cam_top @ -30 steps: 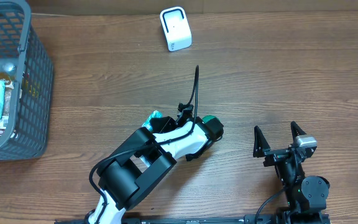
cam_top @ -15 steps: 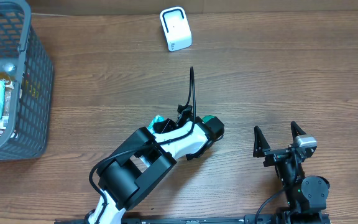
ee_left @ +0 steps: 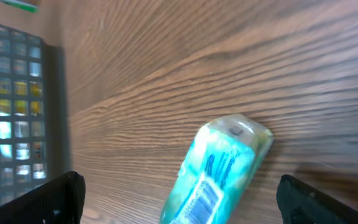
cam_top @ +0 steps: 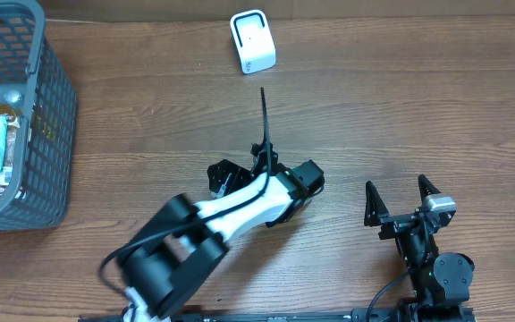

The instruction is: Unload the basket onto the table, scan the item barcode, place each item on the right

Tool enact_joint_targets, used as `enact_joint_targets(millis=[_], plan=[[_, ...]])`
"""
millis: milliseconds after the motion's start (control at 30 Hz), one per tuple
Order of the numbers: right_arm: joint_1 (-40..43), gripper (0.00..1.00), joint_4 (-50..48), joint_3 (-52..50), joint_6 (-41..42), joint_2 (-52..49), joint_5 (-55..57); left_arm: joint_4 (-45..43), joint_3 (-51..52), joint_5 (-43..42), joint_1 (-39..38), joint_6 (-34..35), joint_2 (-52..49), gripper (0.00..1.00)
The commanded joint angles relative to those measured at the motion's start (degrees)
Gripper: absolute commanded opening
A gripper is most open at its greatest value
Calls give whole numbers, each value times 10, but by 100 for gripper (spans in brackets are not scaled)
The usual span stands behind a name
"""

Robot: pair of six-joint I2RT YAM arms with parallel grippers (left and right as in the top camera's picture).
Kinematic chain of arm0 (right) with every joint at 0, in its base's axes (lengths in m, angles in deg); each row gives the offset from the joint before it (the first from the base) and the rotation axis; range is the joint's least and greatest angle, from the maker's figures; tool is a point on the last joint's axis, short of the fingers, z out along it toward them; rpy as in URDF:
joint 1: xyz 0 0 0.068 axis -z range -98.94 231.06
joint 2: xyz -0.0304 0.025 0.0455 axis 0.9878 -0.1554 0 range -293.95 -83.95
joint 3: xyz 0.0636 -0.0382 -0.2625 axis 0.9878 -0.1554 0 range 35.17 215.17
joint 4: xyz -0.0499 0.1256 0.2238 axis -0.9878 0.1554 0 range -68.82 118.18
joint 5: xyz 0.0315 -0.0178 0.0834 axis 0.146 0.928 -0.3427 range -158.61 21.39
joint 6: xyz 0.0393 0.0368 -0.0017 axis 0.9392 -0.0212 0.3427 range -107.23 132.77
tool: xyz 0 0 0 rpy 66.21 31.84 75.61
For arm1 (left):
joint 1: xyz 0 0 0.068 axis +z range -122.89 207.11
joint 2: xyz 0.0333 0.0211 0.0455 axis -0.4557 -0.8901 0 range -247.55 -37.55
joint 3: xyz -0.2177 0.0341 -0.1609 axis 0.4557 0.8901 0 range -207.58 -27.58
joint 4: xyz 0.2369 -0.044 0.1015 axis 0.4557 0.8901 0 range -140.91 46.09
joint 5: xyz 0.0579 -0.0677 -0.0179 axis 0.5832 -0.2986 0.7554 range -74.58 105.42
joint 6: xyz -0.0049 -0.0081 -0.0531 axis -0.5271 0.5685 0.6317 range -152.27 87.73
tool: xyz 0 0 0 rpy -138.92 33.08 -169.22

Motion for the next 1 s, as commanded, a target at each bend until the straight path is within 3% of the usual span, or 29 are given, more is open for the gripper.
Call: enact_joint_targets(millis=[0, 100, 167, 200, 267, 333, 400, 600, 700, 733, 767, 800, 867, 967], plan=[[0, 100, -2, -6, 1, 5, 5, -7, -21, -88, 29, -41, 108, 100], [0, 100, -2, -6, 0, 5, 5, -13, -21, -188, 76, -116, 156, 99], [0, 100, -2, -6, 0, 4, 5, -21, -21, -300, 115, -202, 166, 100], [0, 100, -2, -6, 0, 4, 5, -21, -21, -403, 155, -270, 163, 100], [0, 100, -2, -6, 0, 5, 5, -19, -19, -458, 192, -293, 154, 93], [0, 100, -2, -6, 0, 4, 5, -19, -19, -473, 228, -293, 137, 82], [0, 100, -2, -6, 1, 4, 5, -21, -19, -483, 243, -317, 116, 78], [0, 100, -2, -6, 0, 5, 5, -22, -19, -484, 235, -357, 50, 82], [0, 100, -2, -6, 0, 4, 5, -27, -19, -484, 234, -357, 20, 89], [0, 100, -2, -6, 0, 5, 5, -32, -19, -484, 234, -356, 11, 86], [0, 100, -2, -6, 0, 4, 5, -36, -19, -483, 234, -356, 4, 75], [0, 100, -2, -6, 0, 4, 5, -41, -19, -484, 234, -356, -4, 53], [0, 100, -2, -6, 0, 5, 5, -45, -19, -484, 234, -354, -11, 32], [0, 100, -2, -6, 0, 5, 5, -51, -19, -484, 234, -339, -13, 11]])
